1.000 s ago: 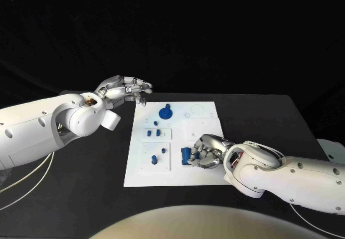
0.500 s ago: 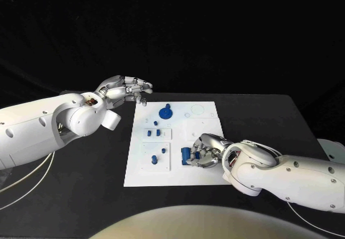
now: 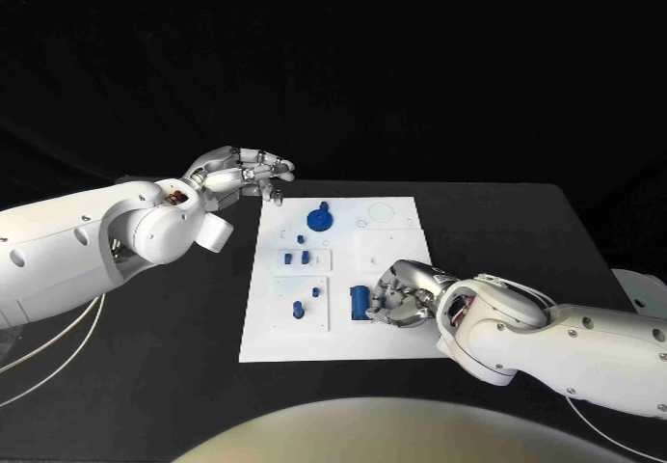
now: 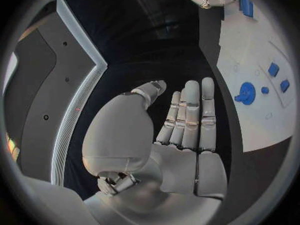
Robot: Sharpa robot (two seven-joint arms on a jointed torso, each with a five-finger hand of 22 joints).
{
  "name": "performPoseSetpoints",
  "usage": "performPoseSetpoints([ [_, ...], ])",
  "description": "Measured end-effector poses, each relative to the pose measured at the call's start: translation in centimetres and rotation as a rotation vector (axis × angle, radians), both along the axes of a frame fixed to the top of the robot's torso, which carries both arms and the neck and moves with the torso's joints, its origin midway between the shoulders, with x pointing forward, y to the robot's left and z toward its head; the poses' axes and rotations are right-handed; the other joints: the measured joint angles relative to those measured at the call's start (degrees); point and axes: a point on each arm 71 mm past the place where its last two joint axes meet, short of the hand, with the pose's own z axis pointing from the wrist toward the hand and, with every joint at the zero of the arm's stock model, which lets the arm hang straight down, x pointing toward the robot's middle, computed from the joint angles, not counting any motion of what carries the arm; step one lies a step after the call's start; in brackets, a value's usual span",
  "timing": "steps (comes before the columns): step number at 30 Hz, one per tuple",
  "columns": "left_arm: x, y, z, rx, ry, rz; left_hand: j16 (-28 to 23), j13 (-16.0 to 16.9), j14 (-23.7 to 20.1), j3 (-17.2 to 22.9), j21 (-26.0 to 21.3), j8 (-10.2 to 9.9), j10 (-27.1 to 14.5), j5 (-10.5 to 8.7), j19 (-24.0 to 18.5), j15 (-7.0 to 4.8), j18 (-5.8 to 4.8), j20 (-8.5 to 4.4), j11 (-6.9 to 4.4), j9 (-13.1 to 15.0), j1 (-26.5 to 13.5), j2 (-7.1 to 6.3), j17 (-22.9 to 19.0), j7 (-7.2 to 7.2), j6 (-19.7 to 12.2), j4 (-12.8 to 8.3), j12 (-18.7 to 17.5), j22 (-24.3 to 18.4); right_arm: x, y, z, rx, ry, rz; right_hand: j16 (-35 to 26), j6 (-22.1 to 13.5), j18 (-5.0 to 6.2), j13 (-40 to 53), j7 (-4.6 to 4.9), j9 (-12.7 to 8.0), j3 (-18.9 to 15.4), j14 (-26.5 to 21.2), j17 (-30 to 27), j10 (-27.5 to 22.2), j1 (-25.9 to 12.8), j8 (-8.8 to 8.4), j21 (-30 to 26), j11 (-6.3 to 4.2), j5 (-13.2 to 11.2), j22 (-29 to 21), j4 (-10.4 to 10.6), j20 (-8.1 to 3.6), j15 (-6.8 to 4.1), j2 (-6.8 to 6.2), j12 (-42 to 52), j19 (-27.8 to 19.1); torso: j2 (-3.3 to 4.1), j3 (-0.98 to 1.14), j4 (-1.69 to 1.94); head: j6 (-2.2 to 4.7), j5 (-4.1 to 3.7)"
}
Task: Assemble the parts on the task board
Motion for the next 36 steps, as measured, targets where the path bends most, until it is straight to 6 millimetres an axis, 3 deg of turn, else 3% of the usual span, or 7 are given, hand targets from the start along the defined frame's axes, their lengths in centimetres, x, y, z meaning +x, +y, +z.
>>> performPoseSetpoints([
  [4,0.0,0.0,0.0,0.000,0.001,0.000,0.0,0.0,0.0,-0.1,0.0,0.0,0.0,0.00,0.0,0.00,0.00,0.00,0.01,0.0,0.0,0.00,0.0,0.00,0.0,0.3,0.0,0.0,0.0,0.0,0.3,0.042,-0.012,0.002,0.0,-1.9,0.01,0.0,0.97,0.0,-2.7,0.0,0.0,0.0,-0.5,-0.90,-1.8,0.03,-1.1,0.0,1.4,0.03,0.00,-0.48,-0.4,-0.4,-0.19,-0.10,-0.26,0.00,-0.02],
  [12,0.0,0.2,-1.3,-0.006,0.020,0.023,-0.3,0.0,-1.2,-0.7,-0.5,0.6,0.0,-0.78,-0.7,0.16,0.00,0.66,0.01,-0.2,0.0,0.00,-0.1,-0.01,-0.2,1.1,0.8,-0.5,2.1,-1.8,0.7,0.199,0.005,-0.078,-1.5,-7.7,0.01,0.0,3.95,-3.2,-8.2,-0.2,0.0,-1.6,2.6,-5.78,-9.3,2.90,-1.0,0.0,3.3,1.70,1.67,1.20,-3.2,-2.7,-1.53,-0.40,-0.70,0.00,0.19],
  [16,0.2,0.3,-1.9,-0.017,0.023,0.049,-1.9,0.0,-3.2,-0.8,-1.8,1.1,0.0,-1.33,-1.9,0.28,0.00,0.80,-0.02,-0.3,0.0,0.00,-0.7,0.00,-0.4,1.6,1.4,-1.3,4.8,-3.5,1.0,0.298,0.029,-0.162,-5.6,-9.1,3.02,-8.6,4.76,-4.0,-5.8,-0.1,-0.4,-10.4,5.6,-6.66,-24.2,3.62,0.4,-2.5,1.0,2.46,2.59,2.12,-16.3,-8.0,-2.53,-0.64,-0.83,0.00,-0.02],
  [19,0.5,0.4,-2.6,-0.034,0.010,0.082,-4.7,-0.4,-5.1,-0.6,-3.5,1.5,1.9,-1.33,-3.2,0.30,-0.01,1.09,-0.38,-0.5,0.0,0.00,-2.0,0.00,-0.4,2.1,1.8,-2.8,7.5,-5.3,1.0,0.401,0.046,-0.256,-14.3,-9.8,4.11,-23.3,5.04,-4.9,-1.8,-2.7,-10.6,-20.7,6.9,-7.13,-36.7,4.44,0.9,-8.0,-2.1,3.13,3.42,2.30,-33.6,-12.8,-3.21,-0.71,-0.83,0.24,-0.27],
  [24,1.4,1.1,-3.4,-0.072,-0.020,0.162,-13.5,-2.3,-6.5,0.7,-7.7,1.7,5.2,-0.97,-4.6,0.51,0.00,1.55,-0.41,-1.3,0.0,0.00,-5.6,-0.24,-0.2,3.8,-0.4,-7.0,11.7,-7.7,1.3,0.563,0.026,-0.383,-39.2,-9.8,4.10,-37.9,7.00,-6.9,3.0,-15.7,-35.4,-25.3,7.4,-8.20,-45.0,6.38,3.4,-14.7,-7.6,5.09,5.52,1.95,-49.7,-18.7,-4.42,-0.64,-0.80,1.98,-0.43],
  [30,2.5,1.9,-4.0,-0.128,-0.047,0.259,-26.8,-4.5,-8.0,2.0,-13.1,-0.1,7.7,-1.28,-6.7,2.28,-0.01,2.76,0.34,-2.6,0.0,0.00,-9.4,0.04,0.7,5.0,-6.9,-12.4,15.2,-9.2,2.2,0.719,-0.026,-0.444,-60.6,-10.5,4.08,-53.8,9.87,-10.8,5.1,-24.7,-45.9,-25.6,5.0,-11.12,-54.8,10.23,3.6,-23.9,-11.3,9.18,10.11,1.91,-65.6,-28.3,-5.28,-0.36,-0.68,4.50,-0.42],
  [36,3.2,1.9,-4.2,-0.169,-0.076,0.344,-38.9,-4.7,-11.4,0.9,-19.4,-3.5,10.4,-4.39,-10.9,3.44,-0.01,3.66,0.57,-4.4,0.0,-0.19,-12.1,-0.33,1.0,5.3,-15.5,-20.6,17.0,-9.4,2.7,0.808,-0.059,-0.452,-73.5,-13.5,4.06,-63.8,11.22,-16.0,2.1,-32.6,-52.7,-27.8,2.4,-13.68,-56.9,12.23,4.0,-37.9,-13.5,13.30,13.45,4.15,-73.2,-37.9,-5.60,0.01,-0.46,6.52,-0.42],
])
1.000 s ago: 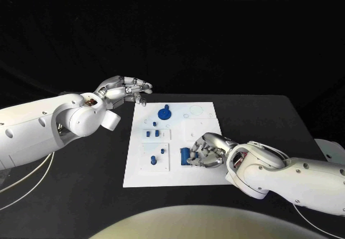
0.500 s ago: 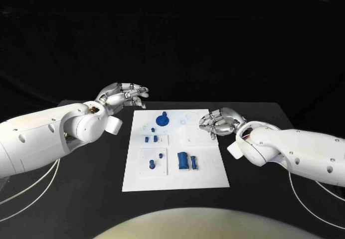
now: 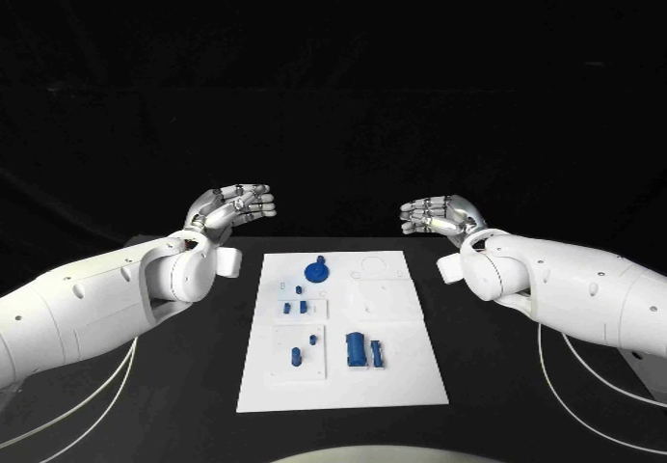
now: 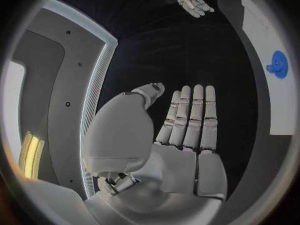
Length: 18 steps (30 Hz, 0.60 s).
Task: Assemble the parts on the task board
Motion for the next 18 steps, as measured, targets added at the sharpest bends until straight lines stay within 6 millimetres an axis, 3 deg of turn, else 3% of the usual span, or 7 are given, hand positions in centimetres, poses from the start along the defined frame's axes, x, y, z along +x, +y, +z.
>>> performPoseSetpoints([
  [2,0.0,0.1,0.0,0.001,0.001,0.001,-6.0,-0.8,-10.5,-5.6,-1.4,-4.5,-5.5,-3.64,-9.8,-1.59,-1.86,-2.69,-1.81,-3.1,-4.8,1.84,-2.7,-2.29,-9.6,-1.9,-3.4,-9.7,-0.1,0.1,0.1,0.003,0.000,0.003,-3.8,-10.7,-1.59,-2.7,-2.50,-6.1,-7.7,-11.3,-5.0,-11.1,-4.8,-1.93,-0.8,-1.91,-1.8,-8.5,0.4,-2.87,-1.63,2.12,-1.5,-10.0,-0.01,0.01,0.00,-0.03,0.00],
  [6,-0.3,-0.2,0.0,0.000,0.006,-0.003,-15.5,-2.1,-28.6,-15.5,-3.3,-12.1,-29.6,-9.71,-26.9,-4.42,-5.85,-7.74,-5.25,-8.3,-15.7,5.26,-7.2,-6.52,-26.6,-5.4,-8.6,-26.0,-0.5,0.3,0.1,0.015,0.003,0.002,-9.7,-29.4,-5.62,-6.9,-7.21,-16.6,-20.8,-30.9,-13.4,-33.0,-16.3,-5.23,-2.2,-5.67,-5.0,-22.5,1.1,-8.30,-4.61,6.04,-3.6,-27.2,0.10,0.01,0.00,0.31,0.01],
  [7,-0.4,-0.4,-0.1,-0.002,0.008,-0.006,-17.0,-2.3,-31.5,-17.1,-3.6,-13.3,-34.0,-10.71,-29.7,-4.88,-6.33,-8.55,-5.81,-9.2,-18.5,5.85,-8.0,-7.20,-29.3,-6.0,-9.5,-28.7,-0.7,0.6,0.1,0.025,0.004,0.003,-10.4,-31.5,-6.06,-7.3,-7.71,-17.7,-22.2,-33.1,-14.3,-35.4,-20.3,-5.59,-2.3,-6.10,-5.3,-24.0,1.2,-8.89,-4.95,6.46,-3.8,-29.1,0.15,0.02,0.01,0.53,0.01],
  [8,-0.6,-0.7,-0.1,-0.004,0.010,-0.009,-18.3,-2.5,-33.9,-18.4,-3.8,-14.3,-37.5,-11.48,-32.0,-5.25,-6.70,-9.22,-6.26,-9.8,-24.0,6.30,-8.6,-7.75,-31.6,-6.4,-10.1,-30.9,-1.0,0.9,0.2,0.033,0.005,0.004,-11.5,-35.1,-6.75,-8.1,-8.62,-19.7,-24.8,-36.9,-16.0,-39.7,-29.3,-6.21,-2.4,-6.80,-5.9,-26.7,1.3,-9.93,-5.52,7.19,-4.2,-32.4,0.21,0.02,0.02,0.83,0.01],
  [11,-1.1,-1.7,-0.2,-0.009,0.017,-0.015,-21.0,-2.9,-39.2,-21.2,-4.2,-16.5,-45.4,-13.25,-37.0,-6.07,-7.61,-10.69,-7.24,-11.4,-42.1,7.29,-9.9,-8.99,-36.5,-7.5,-11.7,-35.6,-1.8,1.9,0.4,0.068,0.004,0.007,-13.2,-40.5,-7.71,-9.3,-9.95,-22.8,-28.6,-42.6,-18.4,-46.2,-44.3,-7.21,-2.7,-7.88,-6.9,-30.7,1.6,-11.52,-6.41,8.35,-4.8,-37.4,0.48,0.14,0.08,2.17,0.04],
  [14,-1.9,-3.0,-0.3,-0.010,0.024,-0.013,-22.7,-3.1,-42.4,-23.0,-4.6,-17.9,-50.1,-14.36,-40.0,-6.57,-8.04,-11.56,-7.84,-12.3,-54.1,7.92,-10.7,-9.74,-39.6,-8.1,-12.6,-38.6,-3.1,3.3,0.9,0.118,-0.002,0.001,-14.2,-43.9,-8.10,-10.0,-10.80,-24.6,-30.9,-46.0,-19.9,-50.1,-53.8,-7.63,-3.0,-8.54,-7.2,-33.2,1.7,-12.48,-6.97,9.04,-5.1,-40.4,0.88,0.31,0.19,4.09,0.08],
  [18,-3.4,-5.0,-0.4,-0.003,0.035,0.002,-24.0,-3.3,-44.9,-24.3,-4.6,-18.9,-53.8,-14.92,-42.4,-6.93,-8.52,-12.27,-8.29,-13.0,-63.5,8.38,-11.4,-10.36,-41.9,-8.6,-13.2,-40.8,-4.9,4.8,1.6,0.180,-0.013,-0.025,-14.9,-46.4,-8.16,-10.6,-11.41,-26.1,-32.6,-48.7,-21.1,-53.1,-61.2,-7.97,-3.0,-9.08,-7.5,-35.1,1.8,-13.29,-7.37,9.56,-5.2,-42.6,1.45,0.59,0.36,6.47,0.13],
])
